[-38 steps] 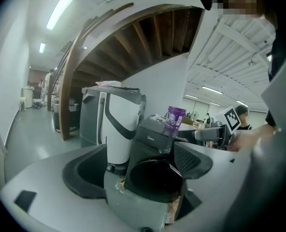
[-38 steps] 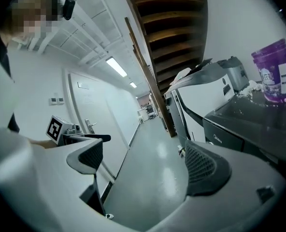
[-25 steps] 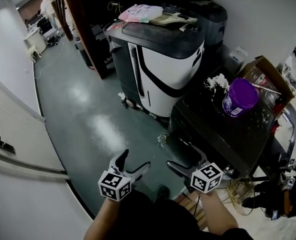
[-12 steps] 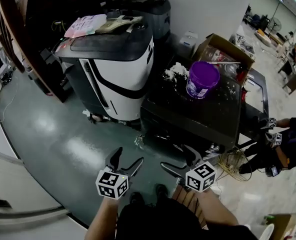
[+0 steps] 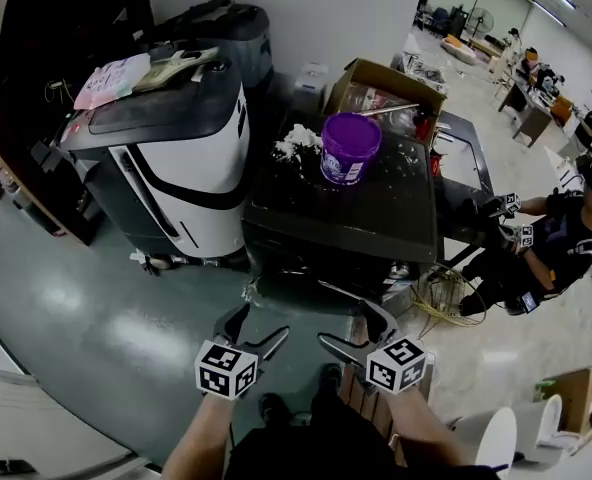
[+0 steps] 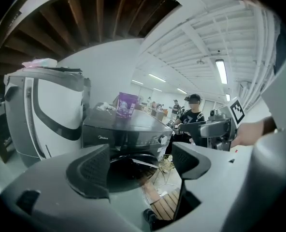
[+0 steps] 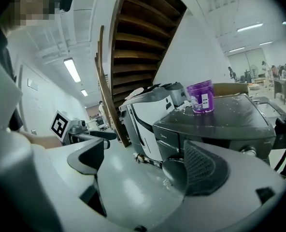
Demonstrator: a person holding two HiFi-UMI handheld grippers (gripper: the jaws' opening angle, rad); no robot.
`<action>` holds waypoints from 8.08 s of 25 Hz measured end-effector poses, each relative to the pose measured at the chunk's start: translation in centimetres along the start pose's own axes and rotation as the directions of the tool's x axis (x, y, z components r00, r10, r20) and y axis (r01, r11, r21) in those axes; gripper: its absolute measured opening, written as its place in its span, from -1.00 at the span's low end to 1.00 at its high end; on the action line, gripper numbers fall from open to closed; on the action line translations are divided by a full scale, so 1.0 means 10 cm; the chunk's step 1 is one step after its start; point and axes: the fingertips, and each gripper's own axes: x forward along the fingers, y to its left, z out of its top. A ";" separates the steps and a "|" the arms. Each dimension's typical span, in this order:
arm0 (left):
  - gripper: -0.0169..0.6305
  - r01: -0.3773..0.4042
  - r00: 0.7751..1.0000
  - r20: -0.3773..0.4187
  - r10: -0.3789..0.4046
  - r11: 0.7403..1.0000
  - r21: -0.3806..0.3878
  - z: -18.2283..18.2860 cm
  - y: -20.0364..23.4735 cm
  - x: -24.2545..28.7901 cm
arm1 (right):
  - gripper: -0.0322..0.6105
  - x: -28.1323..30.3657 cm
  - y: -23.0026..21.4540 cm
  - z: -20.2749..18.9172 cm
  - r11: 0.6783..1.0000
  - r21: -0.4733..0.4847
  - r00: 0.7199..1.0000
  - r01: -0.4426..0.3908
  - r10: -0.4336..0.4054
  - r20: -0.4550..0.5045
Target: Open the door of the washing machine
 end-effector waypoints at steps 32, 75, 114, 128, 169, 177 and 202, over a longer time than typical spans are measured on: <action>0.31 0.100 0.960 -0.263 -0.096 0.995 0.002 -0.57 -0.25 1.92 | 0.53 0.23 -2.22 -1.40 0.989 0.040 0.957 0.139 -0.124 -0.262; 0.31 -0.035 0.930 -0.369 -0.012 0.992 -0.119 -1.21 -0.11 2.36 | -0.52 0.78 -3.05 -2.48 0.843 -0.528 0.781 -0.101 -0.261 -0.567; 0.30 -0.075 0.922 -0.387 0.000 0.981 -0.179 -1.41 0.11 1.83 | -0.61 0.53 -2.43 -2.91 0.904 -0.404 0.733 -0.139 -0.181 -0.656; 0.27 0.012 0.920 -0.381 -0.096 0.976 -0.218 -1.72 -0.10 1.62 | -0.58 0.37 -1.67 -3.19 0.939 -0.293 0.734 0.182 -0.328 -0.595; -0.73 -0.142 0.861 -0.503 0.082 0.986 -0.082 -2.65 1.25 -0.23 | -0.72 0.81 0.60 -2.80 0.995 -0.100 0.875 -0.028 -0.024 -0.484; -0.73 -0.138 0.850 -0.518 0.096 0.989 -0.045 -2.59 1.87 -0.42 | -0.72 0.97 0.84 -2.61 0.995 -0.101 0.881 0.019 -0.064 -0.468; -0.77 -0.165 0.981 -0.115 0.155 0.983 -0.086 -1.00 1.91 -1.28 | -0.78 0.95 1.32 -1.56 0.997 -0.034 0.959 0.064 -0.071 -0.274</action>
